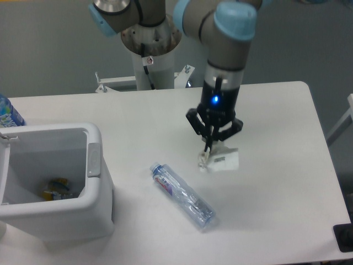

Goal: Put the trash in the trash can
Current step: 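Carry the white piece over the white bin and lower it in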

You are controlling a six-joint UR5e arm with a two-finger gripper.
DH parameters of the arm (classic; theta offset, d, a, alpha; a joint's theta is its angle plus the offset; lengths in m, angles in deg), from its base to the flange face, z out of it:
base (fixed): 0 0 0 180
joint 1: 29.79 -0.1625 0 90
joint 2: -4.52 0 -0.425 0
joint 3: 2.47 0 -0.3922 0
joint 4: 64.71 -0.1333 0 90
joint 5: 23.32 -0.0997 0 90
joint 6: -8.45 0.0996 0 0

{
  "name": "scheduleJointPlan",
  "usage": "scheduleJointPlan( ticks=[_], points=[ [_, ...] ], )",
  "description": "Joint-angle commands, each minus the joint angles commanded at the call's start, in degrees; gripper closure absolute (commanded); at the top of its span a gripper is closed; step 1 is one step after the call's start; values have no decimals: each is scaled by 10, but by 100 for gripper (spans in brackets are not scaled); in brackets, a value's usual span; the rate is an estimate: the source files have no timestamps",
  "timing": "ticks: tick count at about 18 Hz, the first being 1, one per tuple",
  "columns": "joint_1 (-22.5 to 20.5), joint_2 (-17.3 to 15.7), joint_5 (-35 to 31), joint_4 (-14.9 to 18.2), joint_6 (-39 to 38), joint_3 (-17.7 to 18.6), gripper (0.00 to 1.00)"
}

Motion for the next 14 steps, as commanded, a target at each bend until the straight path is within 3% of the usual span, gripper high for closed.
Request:
scheduleJointPlan(
  ticks=[5,8,14],
  points=[
    [53,1,21,-2,-119,-47,100],
    [93,13,20,-24,-169,-73,100],
    [187,18,17,-26,-194,-72,100]
  ],
)
